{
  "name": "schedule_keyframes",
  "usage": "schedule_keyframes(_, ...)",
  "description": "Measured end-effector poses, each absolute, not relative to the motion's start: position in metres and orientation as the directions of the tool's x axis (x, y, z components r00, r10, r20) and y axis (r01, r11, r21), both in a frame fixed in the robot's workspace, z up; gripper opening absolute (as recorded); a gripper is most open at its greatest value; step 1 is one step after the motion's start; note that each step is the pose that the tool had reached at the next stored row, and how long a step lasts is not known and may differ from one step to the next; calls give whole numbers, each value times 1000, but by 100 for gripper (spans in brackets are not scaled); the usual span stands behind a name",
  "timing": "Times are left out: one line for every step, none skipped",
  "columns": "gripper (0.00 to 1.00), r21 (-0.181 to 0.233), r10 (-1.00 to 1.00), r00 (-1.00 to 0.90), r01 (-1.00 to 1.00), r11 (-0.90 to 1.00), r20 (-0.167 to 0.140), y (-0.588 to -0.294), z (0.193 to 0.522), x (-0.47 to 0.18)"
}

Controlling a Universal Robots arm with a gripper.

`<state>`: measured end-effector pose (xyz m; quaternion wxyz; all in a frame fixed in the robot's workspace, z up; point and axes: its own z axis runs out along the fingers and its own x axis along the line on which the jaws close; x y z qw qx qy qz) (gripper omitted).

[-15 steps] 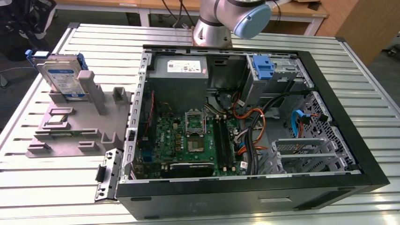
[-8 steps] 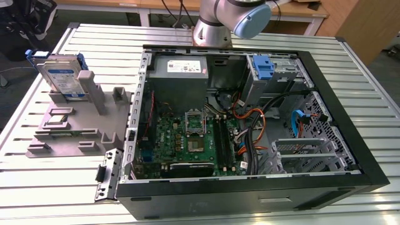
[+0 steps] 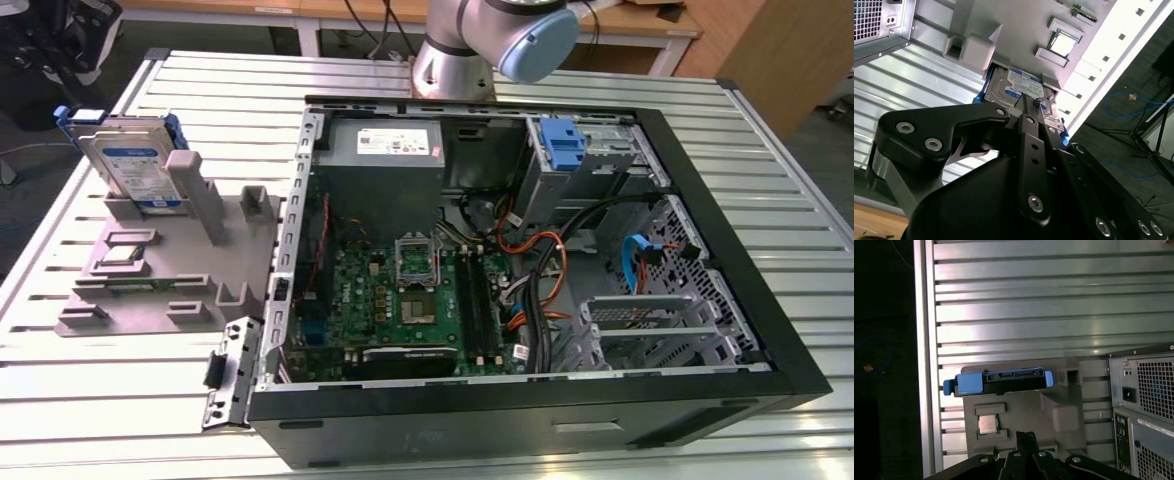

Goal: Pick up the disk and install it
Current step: 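Reach for the disk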

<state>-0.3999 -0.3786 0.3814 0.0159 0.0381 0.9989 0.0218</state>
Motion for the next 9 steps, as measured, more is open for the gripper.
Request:
schedule_keyframes(10,45,77,-997,75,996,-30,-378,381,-400)
schedule_keyframes(10,45,77,-997,75,996,-30,-377,381,-400)
schedule_keyframes(10,45,77,-997,75,996,-30,-376,381,-400)
schedule_keyframes(10,45,77,-997,75,996,-30,-375,381,-400)
schedule_keyframes(10,45,77,-997,75,996,-30,-374,380,-400)
schedule_keyframes(10,45,77,-997,75,996,-30,-373,380,-400)
schedule_keyframes(10,45,77,-997,75,996,-30,-372,380,-400)
schedule_keyframes(10,45,77,-997,75,996,-30,-372,380,-400)
schedule_keyframes(10,45,77,-997,75,996,-30,-371,379,-400)
